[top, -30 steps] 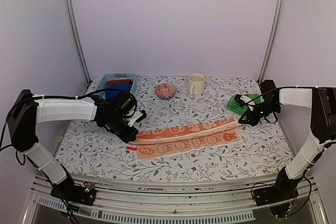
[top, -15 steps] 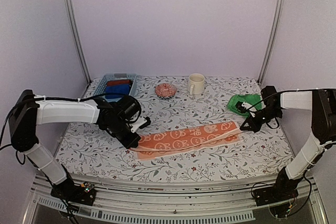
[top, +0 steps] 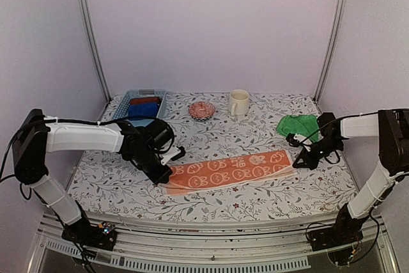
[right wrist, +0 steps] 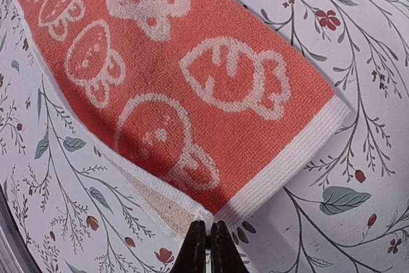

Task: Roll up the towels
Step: Fold the towel at the center of the board, then adjust the towel at the center of the board.

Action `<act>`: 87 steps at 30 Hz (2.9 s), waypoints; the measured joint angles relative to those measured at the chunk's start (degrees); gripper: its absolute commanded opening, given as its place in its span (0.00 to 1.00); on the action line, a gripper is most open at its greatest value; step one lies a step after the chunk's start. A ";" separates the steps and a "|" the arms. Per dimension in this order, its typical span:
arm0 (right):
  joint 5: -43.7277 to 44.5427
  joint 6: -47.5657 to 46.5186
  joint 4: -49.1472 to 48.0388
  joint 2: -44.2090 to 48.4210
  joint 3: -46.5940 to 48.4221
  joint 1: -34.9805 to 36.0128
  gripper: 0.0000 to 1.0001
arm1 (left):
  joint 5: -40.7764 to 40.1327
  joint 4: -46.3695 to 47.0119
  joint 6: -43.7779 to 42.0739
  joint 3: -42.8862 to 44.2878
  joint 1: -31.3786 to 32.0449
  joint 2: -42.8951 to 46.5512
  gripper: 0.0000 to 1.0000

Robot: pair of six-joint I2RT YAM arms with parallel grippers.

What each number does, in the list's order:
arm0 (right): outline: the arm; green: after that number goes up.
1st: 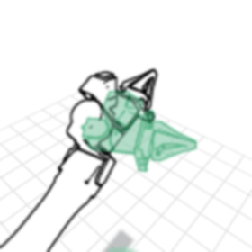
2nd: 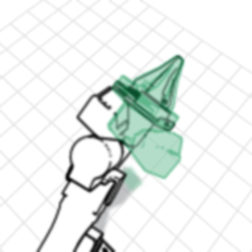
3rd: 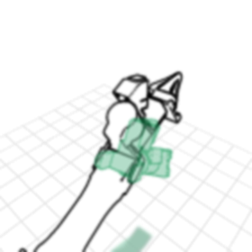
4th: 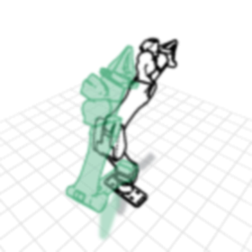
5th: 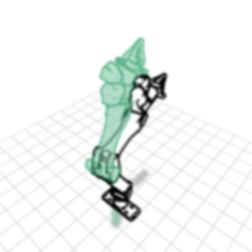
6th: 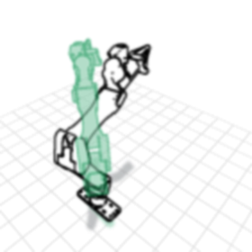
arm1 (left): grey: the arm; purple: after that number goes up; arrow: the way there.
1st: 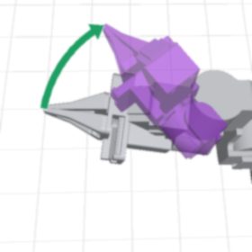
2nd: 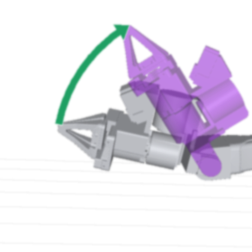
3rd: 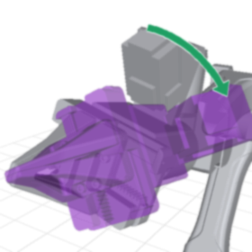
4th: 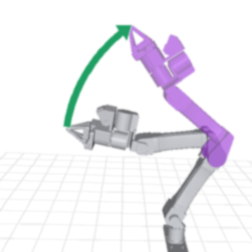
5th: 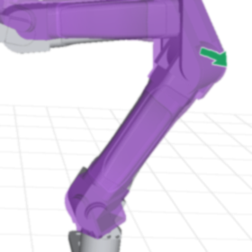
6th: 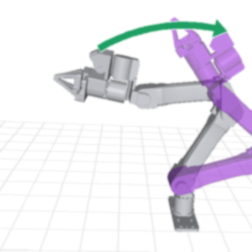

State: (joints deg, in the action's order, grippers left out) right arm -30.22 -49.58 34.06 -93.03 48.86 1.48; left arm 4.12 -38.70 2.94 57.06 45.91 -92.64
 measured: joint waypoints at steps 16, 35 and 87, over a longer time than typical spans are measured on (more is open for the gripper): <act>-0.07 -4.04 0.22 0.31 -3.13 -0.02 0.31 | -0.50 -2.01 0.02 -0.28 2.19 -1.62 0.18; -2.97 5.57 6.25 5.46 10.58 -0.04 0.15 | -6.19 -4.26 4.76 8.66 2.89 -1.42 0.00; -2.75 30.12 -0.87 -18.01 17.55 3.13 0.26 | -5.18 33.31 33.42 -11.32 -8.26 -4.33 0.00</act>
State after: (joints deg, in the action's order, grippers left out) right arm -32.97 -19.46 33.19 -111.04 66.41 4.60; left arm -1.06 -5.39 36.36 45.74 37.65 -96.97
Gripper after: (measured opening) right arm 0.225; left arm 0.004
